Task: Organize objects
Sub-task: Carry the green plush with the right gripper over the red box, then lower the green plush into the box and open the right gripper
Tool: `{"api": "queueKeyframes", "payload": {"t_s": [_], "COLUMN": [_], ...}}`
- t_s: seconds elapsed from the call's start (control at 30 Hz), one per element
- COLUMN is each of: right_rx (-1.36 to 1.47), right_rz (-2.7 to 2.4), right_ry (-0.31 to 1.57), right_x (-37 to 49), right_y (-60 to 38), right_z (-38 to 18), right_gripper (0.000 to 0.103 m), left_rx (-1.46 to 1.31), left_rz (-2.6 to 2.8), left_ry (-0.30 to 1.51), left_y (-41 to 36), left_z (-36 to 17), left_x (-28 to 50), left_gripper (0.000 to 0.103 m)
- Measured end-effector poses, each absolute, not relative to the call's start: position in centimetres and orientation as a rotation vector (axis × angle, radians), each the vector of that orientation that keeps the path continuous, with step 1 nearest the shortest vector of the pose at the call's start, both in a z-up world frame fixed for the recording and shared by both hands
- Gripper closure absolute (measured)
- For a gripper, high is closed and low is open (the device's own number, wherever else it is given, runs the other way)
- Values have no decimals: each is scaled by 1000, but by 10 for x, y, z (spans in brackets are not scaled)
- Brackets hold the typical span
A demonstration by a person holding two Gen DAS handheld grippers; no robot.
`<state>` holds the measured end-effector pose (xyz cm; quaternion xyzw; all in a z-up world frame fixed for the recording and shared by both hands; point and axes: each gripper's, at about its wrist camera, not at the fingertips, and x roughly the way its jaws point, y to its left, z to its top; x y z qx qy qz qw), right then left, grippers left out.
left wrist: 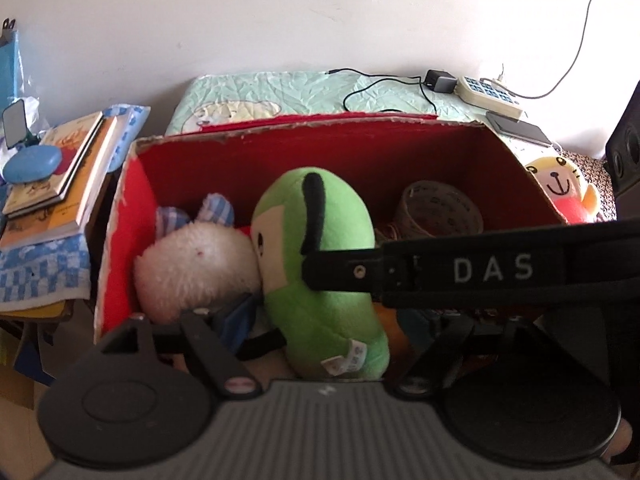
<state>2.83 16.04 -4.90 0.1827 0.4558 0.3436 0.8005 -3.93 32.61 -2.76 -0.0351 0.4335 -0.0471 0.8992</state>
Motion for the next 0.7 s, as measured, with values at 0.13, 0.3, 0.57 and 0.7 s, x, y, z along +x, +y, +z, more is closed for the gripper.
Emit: {"api": "queueKeyframes", "payload": {"t_s": [0.13, 0.3, 0.57, 0.7], "right_rx": [392, 425, 388, 363], "right_rz": [721, 696, 692, 675], "right_ry": [963, 963, 940, 915], "right_x": [23, 23, 16, 10], "right_y": [152, 144, 145, 142], "right_z": [-45, -45, -39, -35], "right_gripper": [44, 48, 49, 49], "left_rx": [-78, -58, -38, -27], "left_rz": [-114, -109, -82, -60], "left_ry": [875, 850, 857, 870], "left_y": [325, 321, 315, 312], "left_z": [-18, -11, -3, -1], "left_x": [-44, -49, -49, -50], "left_gripper": [15, 11, 13, 13]}}
